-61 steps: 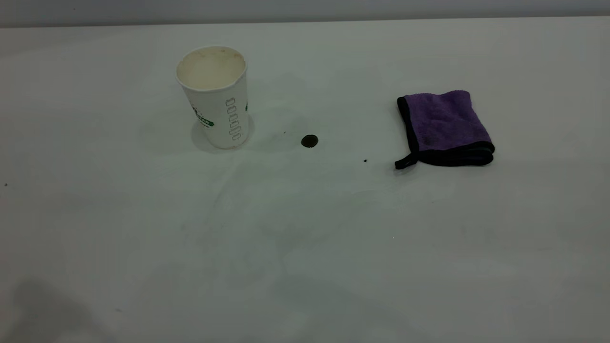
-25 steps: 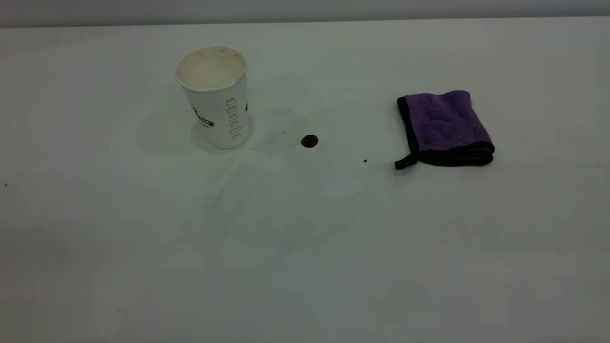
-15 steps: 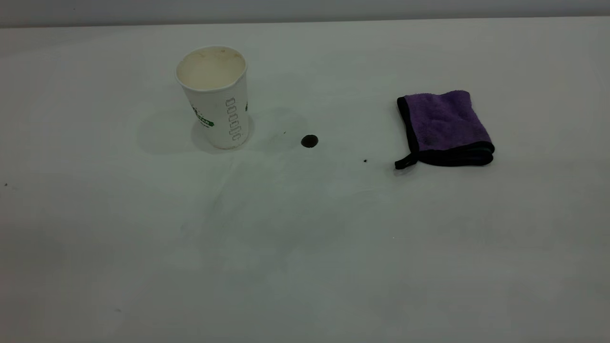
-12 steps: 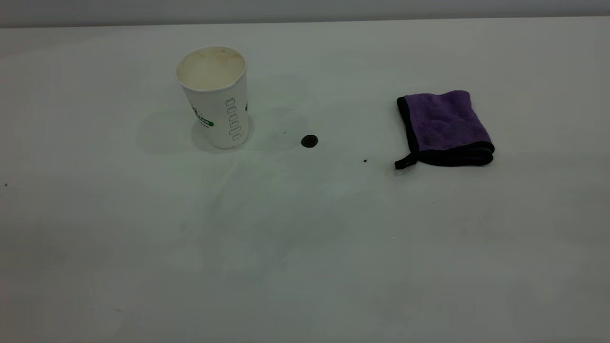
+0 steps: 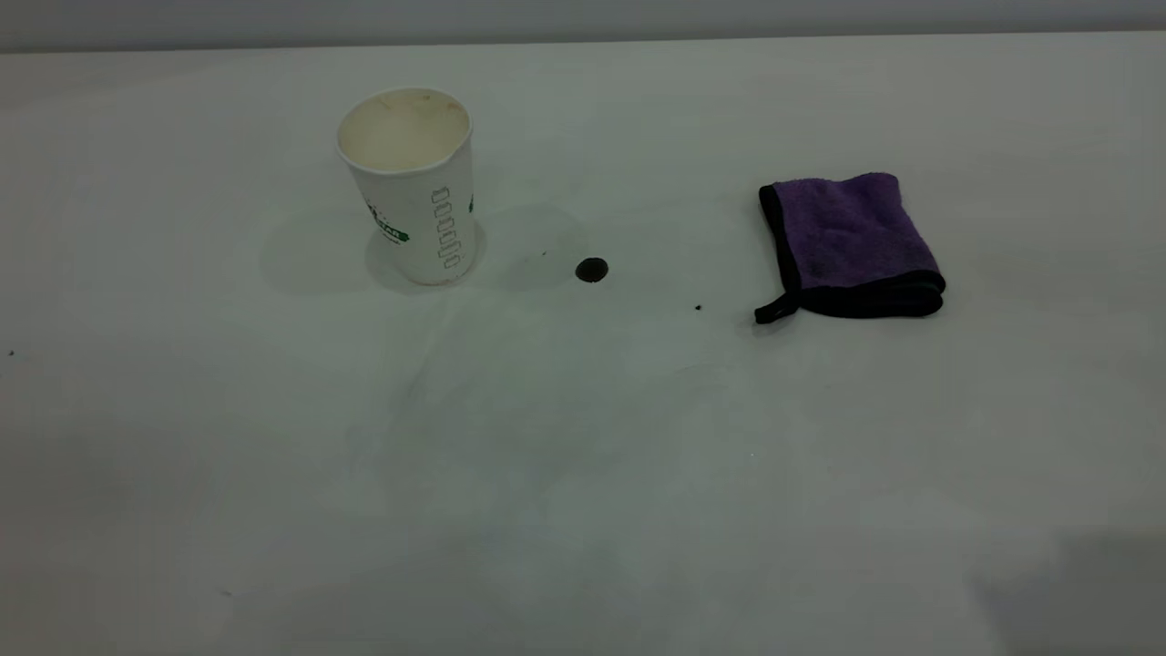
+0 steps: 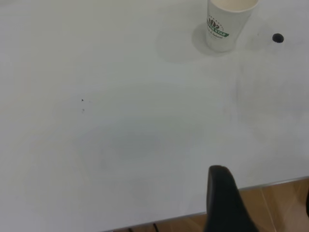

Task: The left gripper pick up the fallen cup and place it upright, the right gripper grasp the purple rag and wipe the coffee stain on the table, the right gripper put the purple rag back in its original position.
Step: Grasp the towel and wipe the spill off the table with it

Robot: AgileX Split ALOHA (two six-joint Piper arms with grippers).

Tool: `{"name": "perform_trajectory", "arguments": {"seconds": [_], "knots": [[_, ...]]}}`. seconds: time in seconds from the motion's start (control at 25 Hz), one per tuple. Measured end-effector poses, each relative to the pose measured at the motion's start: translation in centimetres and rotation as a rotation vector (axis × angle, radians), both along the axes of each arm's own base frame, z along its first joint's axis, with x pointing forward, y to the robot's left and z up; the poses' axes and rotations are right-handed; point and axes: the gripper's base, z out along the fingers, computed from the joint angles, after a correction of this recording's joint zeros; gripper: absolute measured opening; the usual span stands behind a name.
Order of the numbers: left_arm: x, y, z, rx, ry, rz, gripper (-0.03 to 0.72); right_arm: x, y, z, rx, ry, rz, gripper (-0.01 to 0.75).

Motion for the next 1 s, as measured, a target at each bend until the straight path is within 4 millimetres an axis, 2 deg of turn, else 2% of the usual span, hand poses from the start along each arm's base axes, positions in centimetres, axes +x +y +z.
{"name": "perform_trajectory", "arguments": {"seconds": [0.12, 0.32, 0.48, 0.64, 0.8, 1.0], "knots": [[0.0, 0.0, 0.0, 0.0, 0.0, 0.0, 0.47, 3.3, 0.5, -1.2, 0.012, 0.08, 0.02, 0.589], [0.0, 0.0, 0.0, 0.0, 0.0, 0.0, 0.47, 7.7, 1.2, -4.0, 0.008, 0.196, 0.07, 0.589], [0.0, 0.0, 0.0, -0.002, 0.0, 0.001, 0.47, 10.7, 3.2, -6.6, -0.035, 0.267, 0.147, 0.589], [0.0, 0.0, 0.0, -0.002, 0.0, 0.001, 0.47, 13.9, 6.0, -10.3, -0.113, 0.33, 0.195, 0.589], [0.0, 0.0, 0.0, -0.002, 0.0, 0.001, 0.47, 16.9, 7.6, -14.8, -0.193, 0.453, 0.192, 0.589], [0.0, 0.0, 0.0, -0.002, 0.0, 0.001, 0.47, 20.2, 9.2, -18.8, -0.235, 0.546, 0.152, 0.577]]}}
